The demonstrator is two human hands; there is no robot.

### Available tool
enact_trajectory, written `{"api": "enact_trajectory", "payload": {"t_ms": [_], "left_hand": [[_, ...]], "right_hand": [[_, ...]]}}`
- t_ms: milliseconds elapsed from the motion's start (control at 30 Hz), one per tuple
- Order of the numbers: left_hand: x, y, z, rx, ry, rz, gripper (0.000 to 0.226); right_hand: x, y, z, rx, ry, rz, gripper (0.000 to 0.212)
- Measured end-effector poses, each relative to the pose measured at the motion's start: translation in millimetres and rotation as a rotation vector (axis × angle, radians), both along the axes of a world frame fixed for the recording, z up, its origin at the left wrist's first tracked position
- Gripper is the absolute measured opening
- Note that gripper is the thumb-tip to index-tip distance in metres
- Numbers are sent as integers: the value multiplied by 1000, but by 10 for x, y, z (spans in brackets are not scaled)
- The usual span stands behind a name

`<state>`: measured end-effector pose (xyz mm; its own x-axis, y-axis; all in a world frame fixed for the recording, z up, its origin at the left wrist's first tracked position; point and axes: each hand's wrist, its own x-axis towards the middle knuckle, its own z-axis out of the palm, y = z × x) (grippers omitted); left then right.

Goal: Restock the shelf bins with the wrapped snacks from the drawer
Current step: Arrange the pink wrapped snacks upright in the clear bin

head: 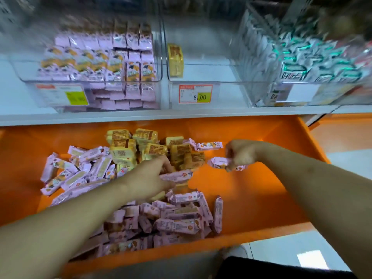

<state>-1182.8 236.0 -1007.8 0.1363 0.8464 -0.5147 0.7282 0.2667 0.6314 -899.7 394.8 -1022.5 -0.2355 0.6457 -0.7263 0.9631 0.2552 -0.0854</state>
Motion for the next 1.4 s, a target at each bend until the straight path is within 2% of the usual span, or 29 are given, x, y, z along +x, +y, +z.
{"api": "enact_trajectory", "payload": {"t_ms": [100, 233, 367, 500, 633, 800, 1067, 1200, 1333, 1400], "left_hand": [[-113, -62, 503, 109, -32, 98, 45], [-272, -218, 1174, 221, -83, 244, 60], [-390, -450, 1604, 250, -331, 413, 39], [-566, -658, 1764, 285, -441, 510, 46], [-703, -710, 1834, 315, -390, 539, 48], [-904, -637, 1969, 359, -358, 570, 53], [-1140, -494, 2043, 471, -329, 517, 53], [-1157, -496, 1997, 446, -386, 457, 60], [-1086, -508, 1940, 384, -415, 416, 63], [-1049, -509, 1903, 354, -430, 416, 65]], "right_hand": [[-110, -176, 623, 88, 183, -32, 43], [-373, -531, 1431, 154, 559, -128, 44], [-676, -977, 1997, 211, 912, -261, 35], [-912, -1275, 2258, 120, 1079, -342, 30], [-1058, -1377, 2304, 6, 1184, -459, 24], [-1252, -1297, 2280, -116, 1286, -545, 41], [-1485, -1075, 2185, -52, 1276, -483, 44], [-1565, -1019, 2121, -39, 1306, -515, 59], [-1707, -1063, 2137, -54, 1354, -514, 42], [-1764, -1084, 2116, -72, 1376, -514, 43]]}}
